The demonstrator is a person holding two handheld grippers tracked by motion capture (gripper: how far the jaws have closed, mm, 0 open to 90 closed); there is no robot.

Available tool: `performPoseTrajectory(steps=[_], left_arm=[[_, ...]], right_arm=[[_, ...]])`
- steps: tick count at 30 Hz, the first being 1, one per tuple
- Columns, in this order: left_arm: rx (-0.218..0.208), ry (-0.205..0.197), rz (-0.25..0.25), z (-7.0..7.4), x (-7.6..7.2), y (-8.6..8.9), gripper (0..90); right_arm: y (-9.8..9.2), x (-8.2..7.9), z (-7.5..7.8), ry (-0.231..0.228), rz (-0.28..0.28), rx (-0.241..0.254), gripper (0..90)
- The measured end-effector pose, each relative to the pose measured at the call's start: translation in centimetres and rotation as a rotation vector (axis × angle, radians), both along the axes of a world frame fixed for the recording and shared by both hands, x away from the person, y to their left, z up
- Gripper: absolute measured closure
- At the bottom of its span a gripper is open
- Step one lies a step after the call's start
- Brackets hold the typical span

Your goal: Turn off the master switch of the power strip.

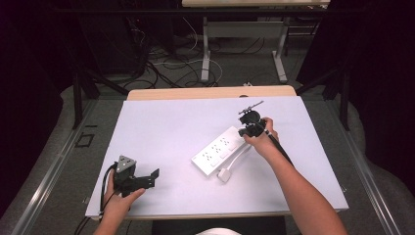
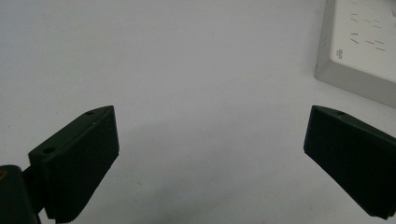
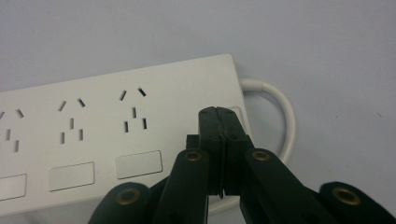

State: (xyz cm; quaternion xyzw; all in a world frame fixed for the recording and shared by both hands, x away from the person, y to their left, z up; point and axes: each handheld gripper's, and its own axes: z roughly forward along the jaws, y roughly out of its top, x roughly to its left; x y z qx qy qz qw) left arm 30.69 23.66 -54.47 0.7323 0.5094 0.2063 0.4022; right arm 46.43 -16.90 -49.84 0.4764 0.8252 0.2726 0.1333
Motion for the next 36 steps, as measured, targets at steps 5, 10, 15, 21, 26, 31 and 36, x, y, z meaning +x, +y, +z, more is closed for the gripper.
performPoseTrajectory(steps=[5, 10, 15, 21, 26, 31, 36], left_arm=[[-0.002, 0.002, 0.0, 0.0, 0.0, 0.0, 3.2], [0.0, 0.002, -0.001, 0.0, 0.0, 0.0, 3.3], [0.0, 0.002, -0.001, 0.0, 0.0, 0.0, 3.3], [0.0, 0.002, -0.001, 0.0, 0.0, 0.0, 3.3], [-0.001, 0.003, 0.001, 0.0, 0.0, 0.0, 3.3], [0.001, 0.002, -0.001, 0.0, 0.0, 0.0, 3.4], [0.002, 0.003, -0.001, 0.0, 0.0, 0.0, 3.4]], right_arm=[[-0.2, 0.3, -0.3, 0.003, -0.01, 0.004, 90.0], [0.0, 0.5, -0.6, 0.005, -0.014, 0.01, 90.0], [0.1, 0.6, -0.9, 0.014, -0.014, 0.01, 90.0], [0.1, 0.8, -1.2, 0.017, -0.013, 0.003, 90.0], [0.0, 0.9, -1.4, 0.018, -0.023, 0.006, 90.0], [0.1, 0.9, -1.7, 0.022, -0.036, 0.021, 90.0], [0.0, 0.9, -1.8, 0.021, -0.03, 0.011, 90.0]])
